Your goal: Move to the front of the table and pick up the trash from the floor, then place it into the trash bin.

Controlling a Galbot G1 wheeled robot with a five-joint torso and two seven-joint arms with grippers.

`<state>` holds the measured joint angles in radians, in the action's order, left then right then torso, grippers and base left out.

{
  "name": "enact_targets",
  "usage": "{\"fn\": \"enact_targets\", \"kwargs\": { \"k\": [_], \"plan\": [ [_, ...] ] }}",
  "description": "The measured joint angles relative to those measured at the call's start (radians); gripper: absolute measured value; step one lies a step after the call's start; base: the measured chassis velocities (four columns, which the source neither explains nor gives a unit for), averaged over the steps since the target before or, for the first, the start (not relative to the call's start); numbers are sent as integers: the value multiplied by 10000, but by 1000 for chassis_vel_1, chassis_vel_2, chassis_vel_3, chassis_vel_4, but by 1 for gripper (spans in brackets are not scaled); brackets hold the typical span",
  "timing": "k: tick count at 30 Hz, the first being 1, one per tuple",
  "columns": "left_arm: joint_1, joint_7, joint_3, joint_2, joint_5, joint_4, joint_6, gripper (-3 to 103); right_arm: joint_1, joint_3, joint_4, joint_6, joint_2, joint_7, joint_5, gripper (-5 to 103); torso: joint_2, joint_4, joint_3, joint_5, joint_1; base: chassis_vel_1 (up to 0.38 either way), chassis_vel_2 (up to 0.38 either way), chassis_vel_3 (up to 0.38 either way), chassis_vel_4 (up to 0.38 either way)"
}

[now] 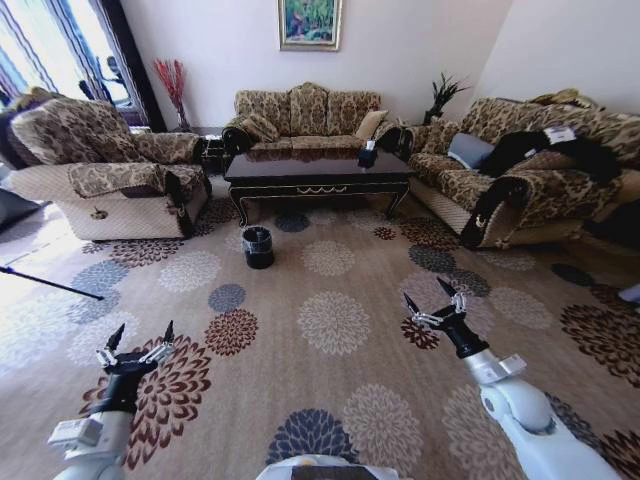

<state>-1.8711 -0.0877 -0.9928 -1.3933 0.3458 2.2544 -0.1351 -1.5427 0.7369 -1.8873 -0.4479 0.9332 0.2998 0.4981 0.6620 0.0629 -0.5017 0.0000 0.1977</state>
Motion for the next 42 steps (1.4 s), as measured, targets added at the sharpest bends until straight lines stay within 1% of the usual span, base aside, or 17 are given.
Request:
{"fn": "enact_targets", "kwargs": {
  "k": [7, 10, 12, 15, 17, 18, 20, 21, 23, 25, 27, 33, 42],
  "plan": [
    [-53, -58, -6, -36, -119, 18, -57, 100, -88, 99, -31, -28, 12, 5, 0, 100, 385, 0, -220, 0, 166, 0, 0, 0, 0],
    [-72, -62, -8, -41, -135, 25, -71, 100, -105, 117, -51, -31, 13, 6, 1, 100, 460, 0, -265, 0, 194, 0, 0, 0, 0],
    [-104, -64, -21, -53, -142, 56, -87, 100, -136, 150, -89, -36, 17, 8, 2, 100, 605, 1, -346, 0, 256, 0, 0, 0, 0],
    [-117, -64, -21, -65, -130, 75, -97, 100, -151, 162, -105, -39, 21, 10, 2, 100, 676, 0, -386, 1, 288, 0, 0, 0, 0],
    [-151, -73, -20, -75, -122, 89, -146, 100, -180, 173, -134, -46, 27, 15, 2, 100, 826, 1, -478, 0, 347, -46, -54, -51, -60],
    [-151, -73, -20, -75, -122, 89, -146, 100, -180, 173, -134, -46, 27, 15, 2, 100, 826, 1, -478, 0, 347, -53, -64, -51, -58],
    [-157, -83, -20, -80, -110, 89, -161, 100, -184, 173, -134, -50, 33, 16, 2, 100, 918, 5, -527, 0, 385, -61, -43, -53, -53],
    [-157, -84, -20, -85, -99, 81, -165, 100, -184, 169, -131, -55, 35, 16, 0, 100, 957, 2, -546, 0, 404, -51, -55, -54, -45],
    [-156, -93, -18, -96, -72, 55, -166, 100, -184, 148, -106, -61, 43, 16, -2, 100, 1018, 10, -580, 1, 431, -25, -17, -11, -22],
    [-155, -107, -15, -102, -61, 42, -170, 100, -183, 137, -97, -62, 44, 16, -4, 100, 1064, 12, -606, 0, 451, 0, 0, 0, 0],
    [-150, -125, -12, -104, -52, 21, -174, 100, -164, 116, -82, -63, 44, 18, -6, 100, 1159, 1, -658, 0, 496, 0, 0, 0, 0],
    [-99, -168, -8, -79, -43, -34, -181, 100, -92, 87, -64, -53, 25, 17, -3, 100, 1369, 8, -782, 0, 580, 0, 0, 0, 0],
    [-15, -189, 27, -66, -65, -193, -231, 100, -101, 84, -18, -48, 37, 17, -3, 100, 1613, 1, -926, 0, 681, 3, 4, 6, 5]
  ]
}}
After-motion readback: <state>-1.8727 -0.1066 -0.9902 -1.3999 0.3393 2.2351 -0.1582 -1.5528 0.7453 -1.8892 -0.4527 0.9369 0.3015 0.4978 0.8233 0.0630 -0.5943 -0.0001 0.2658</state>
